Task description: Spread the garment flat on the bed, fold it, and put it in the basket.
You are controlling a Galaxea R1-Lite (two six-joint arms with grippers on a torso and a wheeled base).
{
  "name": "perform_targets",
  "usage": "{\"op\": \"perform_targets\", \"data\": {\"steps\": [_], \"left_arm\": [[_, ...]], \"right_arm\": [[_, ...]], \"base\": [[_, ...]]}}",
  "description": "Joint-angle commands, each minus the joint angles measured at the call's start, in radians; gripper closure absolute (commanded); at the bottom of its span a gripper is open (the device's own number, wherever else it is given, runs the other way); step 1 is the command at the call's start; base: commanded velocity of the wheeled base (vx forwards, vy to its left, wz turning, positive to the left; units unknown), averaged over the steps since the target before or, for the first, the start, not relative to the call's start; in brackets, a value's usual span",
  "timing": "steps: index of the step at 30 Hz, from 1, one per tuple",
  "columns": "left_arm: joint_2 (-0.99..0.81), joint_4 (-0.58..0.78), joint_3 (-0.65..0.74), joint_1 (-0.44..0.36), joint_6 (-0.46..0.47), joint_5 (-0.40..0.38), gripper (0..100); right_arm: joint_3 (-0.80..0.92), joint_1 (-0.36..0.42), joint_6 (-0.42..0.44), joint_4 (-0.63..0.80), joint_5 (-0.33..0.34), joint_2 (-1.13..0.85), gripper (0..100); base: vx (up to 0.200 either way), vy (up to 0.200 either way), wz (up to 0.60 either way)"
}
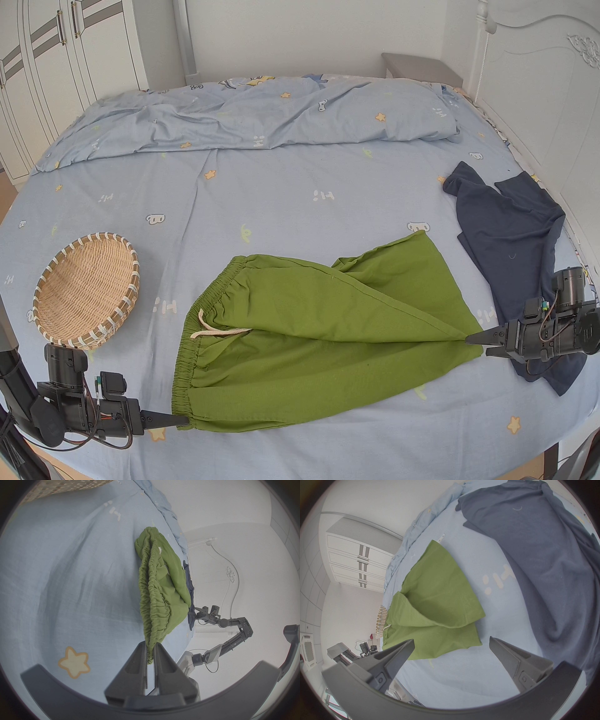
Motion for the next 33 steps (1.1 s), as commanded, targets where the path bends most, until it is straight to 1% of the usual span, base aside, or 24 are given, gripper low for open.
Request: {"op": "perform_targets", "data": {"steps": [1,2,3,4,5,6,7,8,14,18,20,21,22,24,33], "left_arm": [[0.007,-0.002,0.018,0.001,0.000,0.000,100],[0.007,-0.002,0.018,0.001,0.000,0.000,100],[0.007,-0.002,0.018,0.001,0.000,0.000,100],[0.009,-0.003,0.018,0.001,0.000,0.000,100],[0.009,-0.005,0.018,0.001,0.000,0.000,100],[0.009,-0.005,0.018,0.001,0.000,0.000,100],[0.009,-0.006,0.018,0.001,0.000,0.000,100],[0.009,-0.006,0.018,0.001,0.000,0.000,100],[0.009,-0.008,0.018,0.001,0.000,0.000,100],[0.009,-0.008,0.018,-0.001,0.000,0.000,100],[0.009,-0.008,0.018,-0.001,0.000,0.000,100],[0.009,-0.008,0.018,-0.001,0.000,0.000,100],[0.009,-0.008,0.018,-0.001,0.000,0.000,100],[0.009,-0.008,0.018,-0.001,0.000,0.000,100],[0.009,-0.006,0.018,-0.001,0.000,0.000,100]], "right_arm": [[-0.013,-0.016,-0.006,-0.003,0.009,0.081,0],[-0.019,-0.028,-0.006,-0.003,0.043,0.099,0],[-0.022,-0.031,-0.006,-0.003,0.057,0.104,0],[-0.030,-0.040,-0.006,-0.003,0.086,0.111,0],[-0.034,-0.045,-0.006,-0.003,0.105,0.117,0],[-0.034,-0.045,-0.006,-0.003,0.105,0.117,0],[-0.040,-0.052,-0.006,-0.003,0.137,0.130,0],[-0.043,-0.052,-0.006,-0.003,0.149,0.137,0],[-0.057,-0.052,-0.006,-0.009,0.164,0.176,0],[-0.059,-0.062,-0.005,-0.046,0.169,0.208,0],[-0.056,-0.063,-0.003,-0.066,0.193,0.214,0],[-0.056,-0.063,-0.003,-0.066,0.193,0.214,0],[-0.054,-0.065,0.000,-0.075,0.243,0.216,0],[-0.054,-0.065,0.000,-0.076,0.269,0.216,0],[-0.057,-0.060,-0.003,-0.075,0.278,0.232,0]], "base": [[0.000,0.000,0.00],[0.000,0.000,0.00],[0.000,0.000,0.00],[0.000,0.000,0.00],[0.000,0.000,0.00],[0.000,0.000,0.00],[0.000,0.000,0.00],[0.000,0.000,0.00],[0.000,0.000,0.00],[0.000,0.000,0.00],[0.000,0.000,0.00],[0.000,0.000,0.00],[0.000,0.000,0.00],[0.000,0.000,0.00],[0.000,0.000,0.00]]}}
